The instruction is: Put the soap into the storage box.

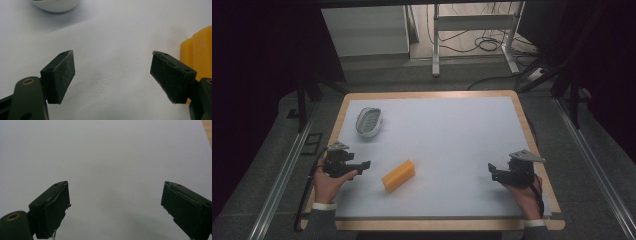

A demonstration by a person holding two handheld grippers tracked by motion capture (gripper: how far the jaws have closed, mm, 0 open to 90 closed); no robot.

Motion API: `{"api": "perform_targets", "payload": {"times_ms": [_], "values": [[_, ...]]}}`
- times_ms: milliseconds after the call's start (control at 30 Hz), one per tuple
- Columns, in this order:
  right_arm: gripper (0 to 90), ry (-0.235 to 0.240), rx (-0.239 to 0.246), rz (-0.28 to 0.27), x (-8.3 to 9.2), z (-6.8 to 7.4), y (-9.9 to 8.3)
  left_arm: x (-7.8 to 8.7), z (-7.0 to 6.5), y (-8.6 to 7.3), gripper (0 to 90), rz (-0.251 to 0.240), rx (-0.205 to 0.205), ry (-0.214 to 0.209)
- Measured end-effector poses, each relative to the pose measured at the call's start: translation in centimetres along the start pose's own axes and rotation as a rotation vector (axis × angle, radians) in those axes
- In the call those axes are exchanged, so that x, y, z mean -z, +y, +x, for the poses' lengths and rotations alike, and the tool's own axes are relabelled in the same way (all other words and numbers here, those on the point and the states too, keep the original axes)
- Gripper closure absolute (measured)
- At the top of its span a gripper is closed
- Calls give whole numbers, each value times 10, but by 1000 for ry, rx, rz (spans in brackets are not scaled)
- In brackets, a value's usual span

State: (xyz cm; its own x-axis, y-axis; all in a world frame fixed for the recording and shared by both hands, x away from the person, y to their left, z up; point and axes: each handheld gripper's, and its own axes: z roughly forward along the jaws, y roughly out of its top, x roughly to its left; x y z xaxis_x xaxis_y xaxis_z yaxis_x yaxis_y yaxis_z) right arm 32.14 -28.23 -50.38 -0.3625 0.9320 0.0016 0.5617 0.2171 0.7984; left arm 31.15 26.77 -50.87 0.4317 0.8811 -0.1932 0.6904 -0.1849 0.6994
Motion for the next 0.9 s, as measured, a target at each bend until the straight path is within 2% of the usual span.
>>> {"api": "perform_targets", "payload": {"times_ms": [167, 367, 567, 733, 900], "values": [[84, -17, -6, -20, 4, -2, -1, 1, 1, 0, 199, -3, 9, 4], [84, -10, -9, -29, 8, -2, -2, 5, 2, 0, 197, -14, 11, -1], [84, -24, -7, -7, 6, -4, -4, 6, 3, 0, 197, 2, 24, 10], [84, -22, -3, -7, 7, -3, -4, 14, 6, 0, 202, -15, 31, 19], [84, -14, -8, -3, 6, -5, -5, 24, 2, 4, 202, -24, 6, 12]]}}
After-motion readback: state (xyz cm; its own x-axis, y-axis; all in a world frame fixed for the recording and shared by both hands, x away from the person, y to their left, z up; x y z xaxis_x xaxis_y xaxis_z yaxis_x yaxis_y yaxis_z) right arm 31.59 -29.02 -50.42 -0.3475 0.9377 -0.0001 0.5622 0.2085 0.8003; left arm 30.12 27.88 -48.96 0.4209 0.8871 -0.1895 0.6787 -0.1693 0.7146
